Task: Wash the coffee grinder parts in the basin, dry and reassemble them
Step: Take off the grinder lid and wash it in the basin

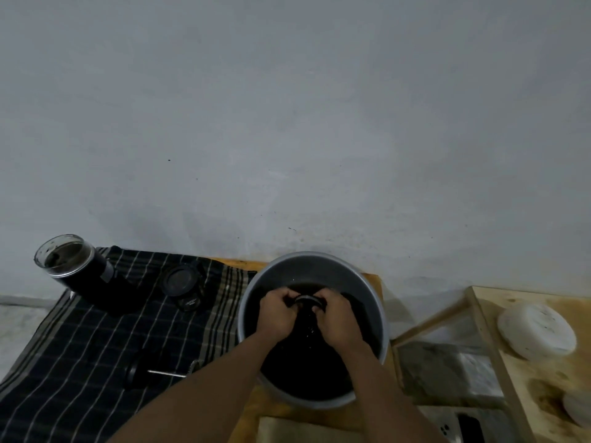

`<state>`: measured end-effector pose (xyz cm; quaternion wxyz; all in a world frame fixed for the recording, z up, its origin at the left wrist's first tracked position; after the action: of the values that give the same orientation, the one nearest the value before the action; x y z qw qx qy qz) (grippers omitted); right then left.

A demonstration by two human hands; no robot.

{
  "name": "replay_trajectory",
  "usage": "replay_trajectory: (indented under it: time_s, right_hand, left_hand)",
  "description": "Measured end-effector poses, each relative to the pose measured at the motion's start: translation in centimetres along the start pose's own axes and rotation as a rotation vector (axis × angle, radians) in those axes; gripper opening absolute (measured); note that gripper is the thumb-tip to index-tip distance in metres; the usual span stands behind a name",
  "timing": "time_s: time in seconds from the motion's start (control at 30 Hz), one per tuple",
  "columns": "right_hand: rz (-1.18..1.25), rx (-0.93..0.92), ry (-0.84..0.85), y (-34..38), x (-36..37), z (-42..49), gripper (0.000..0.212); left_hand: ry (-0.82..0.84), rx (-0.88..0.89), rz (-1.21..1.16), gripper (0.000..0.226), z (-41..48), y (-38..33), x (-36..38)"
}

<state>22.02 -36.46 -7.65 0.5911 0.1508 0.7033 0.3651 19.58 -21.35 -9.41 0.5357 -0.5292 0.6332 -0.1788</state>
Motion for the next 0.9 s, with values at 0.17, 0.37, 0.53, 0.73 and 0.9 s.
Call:
replay_trajectory:
  time_s: [0.17,0.37,0.53,0.73,0.9]
  right_hand:
    - [-0.096,-0.087,-0.105,1.0,-1.3,0.0,0.013]
    - [-0.094,-0.047,0.042,-0.2,1.3,-0.7,0.015]
    - [-0.087,-0.048,-0.087,0.0,-0.7,-0.5,0.020]
    - [-0.139,-0.062,-0.025,0.4,-0.8,0.0,0.019]
    - [-0.129,-0.056,-0.001,0.5,-0.2,-0.1,0.013]
  left_hand:
    - [-0.067,0.122,0.069,0.015,-0.2,-1.7,-1.2]
    - [0.046,0.125,0.235,0.015,-0.2,-0.2,0.3]
    - [-0.040,0.197,0.193,0.007,-0.5,-0.6,-0.3]
    - [-0.022,0.156,0.236,0.007,-0.2,-0.5,-0.2]
    - [0.012,0.143,0.246,0.013,-0.2,-0.3,0.1]
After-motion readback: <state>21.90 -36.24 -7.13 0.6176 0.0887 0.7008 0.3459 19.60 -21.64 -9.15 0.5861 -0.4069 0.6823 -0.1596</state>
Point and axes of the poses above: each hand's wrist, its own z-axis towards the middle knuckle, its own x-axis out of the palm, y = z × x, the point moved 9 cm from there along z, towards the middle knuckle, and after that the axes turned 8 degrees about -x, right-handed, at the moved point
